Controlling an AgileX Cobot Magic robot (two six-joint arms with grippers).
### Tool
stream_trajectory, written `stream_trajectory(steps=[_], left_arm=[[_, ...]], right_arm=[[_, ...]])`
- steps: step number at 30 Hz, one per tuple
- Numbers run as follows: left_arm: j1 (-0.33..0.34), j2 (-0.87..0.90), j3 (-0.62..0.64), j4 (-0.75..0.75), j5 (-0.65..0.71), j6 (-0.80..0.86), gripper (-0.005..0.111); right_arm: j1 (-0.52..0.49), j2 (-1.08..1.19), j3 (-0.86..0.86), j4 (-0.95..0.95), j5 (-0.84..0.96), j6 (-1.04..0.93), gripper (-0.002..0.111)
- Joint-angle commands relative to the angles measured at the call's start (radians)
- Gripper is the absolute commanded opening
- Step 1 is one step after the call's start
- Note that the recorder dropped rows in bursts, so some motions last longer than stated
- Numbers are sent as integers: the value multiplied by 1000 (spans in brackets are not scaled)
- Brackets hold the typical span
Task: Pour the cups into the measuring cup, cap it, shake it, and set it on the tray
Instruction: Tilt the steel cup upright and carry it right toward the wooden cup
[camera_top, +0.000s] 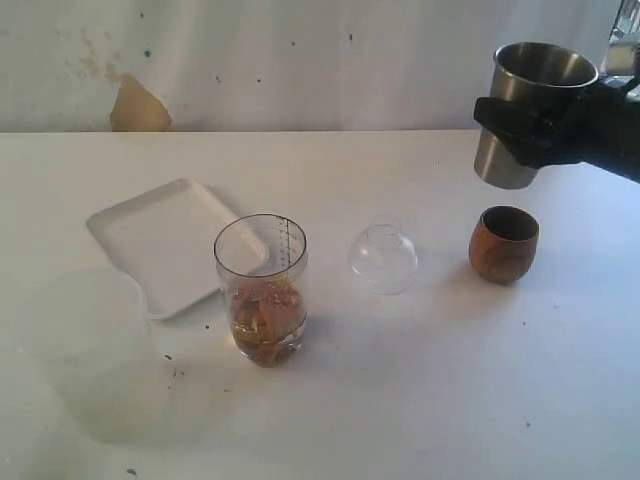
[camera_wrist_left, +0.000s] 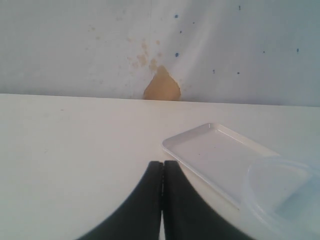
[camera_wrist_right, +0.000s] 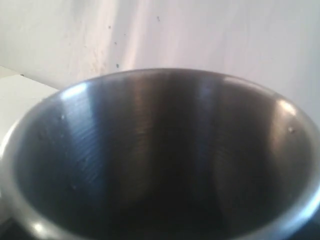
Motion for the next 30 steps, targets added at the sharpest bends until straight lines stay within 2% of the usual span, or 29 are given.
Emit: stream_trajectory(steps=[1, 10, 17, 21, 25, 30], left_arm=[[4, -4, 3, -5, -7, -3, 1], [4, -4, 3, -5, -7, -3, 1], [4, -4, 3, -5, -7, -3, 1], [4, -4, 3, -5, -7, -3, 1], [4, -4, 3, -5, -7, -3, 1], [4, -4, 3, -5, -7, -3, 1]], right_arm=[[0, -112, 148, -5, -40, 8, 0], [0, -260, 468, -11, -25, -128, 0], [0, -270, 674, 310, -39, -452, 0], [0, -219, 698, 419, -51, -515, 0], [0, -129, 698, 472, -132, -592, 0], [0, -14, 655, 495, -132, -616, 0]])
